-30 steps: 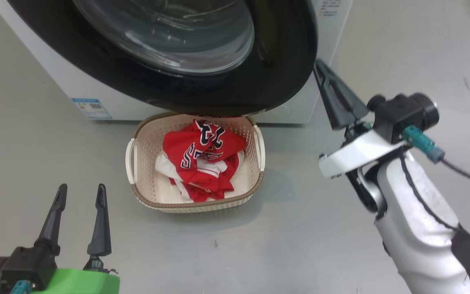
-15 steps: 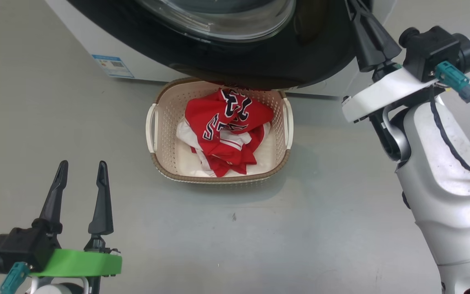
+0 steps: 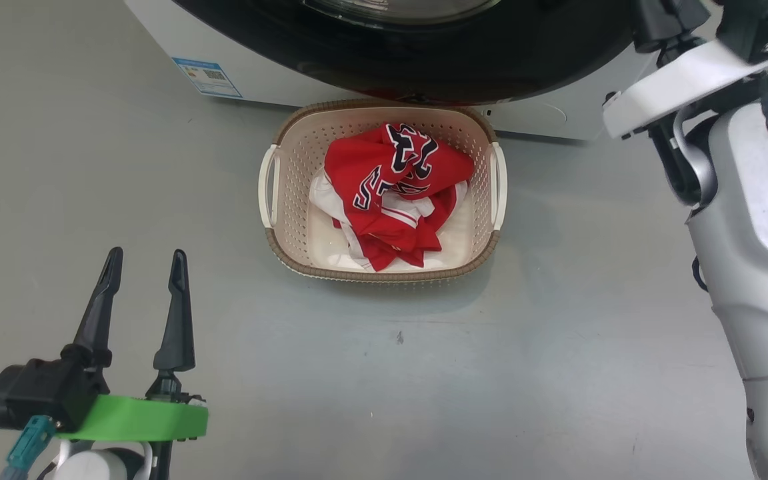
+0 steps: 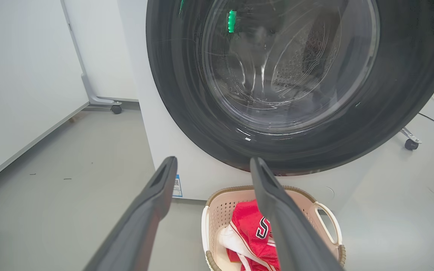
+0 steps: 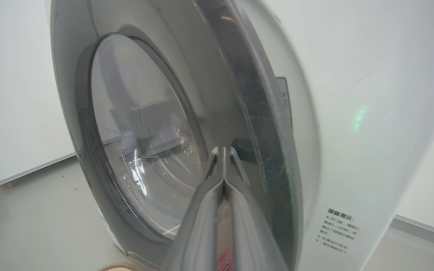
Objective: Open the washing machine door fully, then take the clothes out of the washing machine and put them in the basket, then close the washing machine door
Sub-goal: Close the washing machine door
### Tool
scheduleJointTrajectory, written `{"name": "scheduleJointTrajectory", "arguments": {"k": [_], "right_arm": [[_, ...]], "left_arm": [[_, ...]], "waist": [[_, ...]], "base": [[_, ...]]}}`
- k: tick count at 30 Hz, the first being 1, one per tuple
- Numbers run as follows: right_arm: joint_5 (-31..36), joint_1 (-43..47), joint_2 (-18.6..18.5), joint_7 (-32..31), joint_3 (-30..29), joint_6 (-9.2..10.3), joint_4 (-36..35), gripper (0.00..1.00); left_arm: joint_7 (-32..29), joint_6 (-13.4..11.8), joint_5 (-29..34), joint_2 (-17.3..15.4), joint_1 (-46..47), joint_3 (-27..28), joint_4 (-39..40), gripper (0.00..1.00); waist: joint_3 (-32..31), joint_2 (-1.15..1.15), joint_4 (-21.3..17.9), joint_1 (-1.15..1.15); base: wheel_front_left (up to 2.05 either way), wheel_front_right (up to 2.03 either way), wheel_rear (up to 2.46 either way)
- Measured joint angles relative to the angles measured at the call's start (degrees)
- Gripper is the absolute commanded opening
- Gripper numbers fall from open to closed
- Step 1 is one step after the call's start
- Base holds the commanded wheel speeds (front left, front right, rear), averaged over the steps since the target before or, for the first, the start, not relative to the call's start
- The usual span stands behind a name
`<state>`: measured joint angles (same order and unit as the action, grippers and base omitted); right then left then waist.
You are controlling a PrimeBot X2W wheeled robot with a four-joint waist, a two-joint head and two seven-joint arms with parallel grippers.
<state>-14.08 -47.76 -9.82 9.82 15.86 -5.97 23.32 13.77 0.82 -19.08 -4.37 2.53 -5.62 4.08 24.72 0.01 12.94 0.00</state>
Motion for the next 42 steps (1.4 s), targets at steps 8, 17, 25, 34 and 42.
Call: {"name": "scheduleJointTrajectory", "arguments": {"k": [8,17,25,34,42], "right_arm": [[-0.97,-5.49,-0.68,0.79,-2.98,0.16,3.05,0.0],[-1.62,-8.21,-0.88,2.32,-4.49,0.57,7.7,0.0],[-1.62,-9.37,-0.74,3.22,-4.63,0.53,10.59,0.0],[-2.21,-9.04,1.05,4.21,-3.42,0.48,12.65,0.0],[-4.43,-2.11,3.58,4.7,-3.42,-0.02,12.51,0.0]], "left_arm": [[0.43,0.57,-0.41,0.45,1.33,-0.52,-0.85,1.0],[0.49,0.76,-0.89,0.77,2.05,-0.22,-1.8,1.0],[0.51,1.26,-0.91,1.04,3.1,-0.3,-2.3,1.0],[0.67,1.26,-0.25,1.07,3.12,0.0,-3.89,1.0],[0.67,1.25,0.65,0.91,3.11,0.51,-5.32,1.0]], "waist": [[1.63,0.0,1.39,0.0],[2.27,0.0,2.57,0.0],[2.23,0.0,3.14,0.0],[0.48,0.0,2.64,0.0],[-2.13,0.0,0.91,0.0]], "base": [[0.0,0.0,0.0],[0.0,0.0,0.0],[0.0,0.0,0.0],[0.0,0.0,0.0],[0.0,0.0,0.0]]}}
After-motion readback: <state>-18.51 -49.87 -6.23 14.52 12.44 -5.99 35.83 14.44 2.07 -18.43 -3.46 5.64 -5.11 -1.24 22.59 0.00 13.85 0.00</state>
